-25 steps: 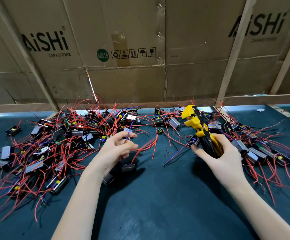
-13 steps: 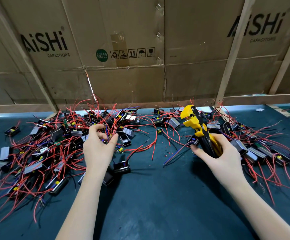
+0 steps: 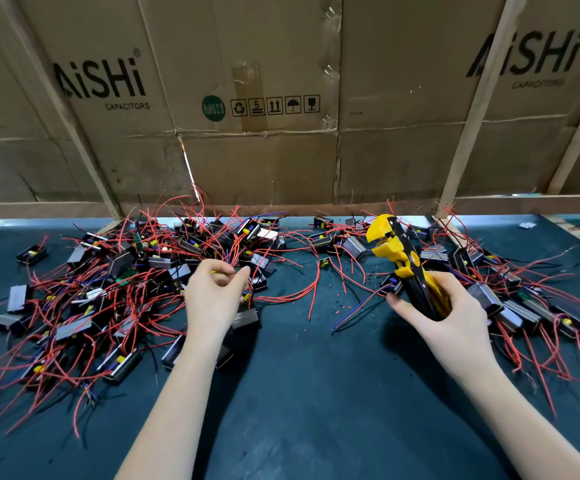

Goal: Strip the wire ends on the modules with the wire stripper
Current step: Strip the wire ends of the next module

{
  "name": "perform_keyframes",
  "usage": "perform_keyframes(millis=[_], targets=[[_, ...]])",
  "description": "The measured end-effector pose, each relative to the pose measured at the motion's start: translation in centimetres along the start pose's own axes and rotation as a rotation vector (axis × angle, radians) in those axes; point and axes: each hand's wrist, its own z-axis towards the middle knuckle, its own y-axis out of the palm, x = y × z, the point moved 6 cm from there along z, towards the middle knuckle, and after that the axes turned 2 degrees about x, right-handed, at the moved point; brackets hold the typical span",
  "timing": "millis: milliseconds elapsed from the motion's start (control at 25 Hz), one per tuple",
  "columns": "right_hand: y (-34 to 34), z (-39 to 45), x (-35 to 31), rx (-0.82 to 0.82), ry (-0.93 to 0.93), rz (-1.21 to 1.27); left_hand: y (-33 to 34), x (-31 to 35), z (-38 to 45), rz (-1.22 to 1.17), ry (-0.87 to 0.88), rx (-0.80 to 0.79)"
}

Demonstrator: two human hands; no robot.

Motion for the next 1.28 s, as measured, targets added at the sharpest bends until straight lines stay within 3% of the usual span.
perform_keyframes(millis=[160,360,520,720,920,1280], targets=[[0.0,0.1,0.1,0.001,0.01,-0.034,2.5,-0.3,-1.4,0.341,0.11,-0.193],[-0.3,0.0,0.3,0.046,0.014,-0.151,3.2,0.9,-2.2,0.401,0.283,-0.248],[-0.6,-0.1,-0.2,0.107,-0.074,-0.496,3.8,3.2,-3.7,0.341,0.546,-0.302],[-0.2,-0.1,0.0,0.09,-0.101,-0.794,5.5,3.7,-5.5,-0.038,0.378,-0.506],[-0.1,-0.2,0.5,0.077,-0.072,-0.848,7.3,3.4,-6.9,-0.236,0.206,-0.657],[0.3,-0.1,0.6,0.053,-0.088,-0.851,7.7,3.2,-7.3,-0.204,0.174,-0.692]])
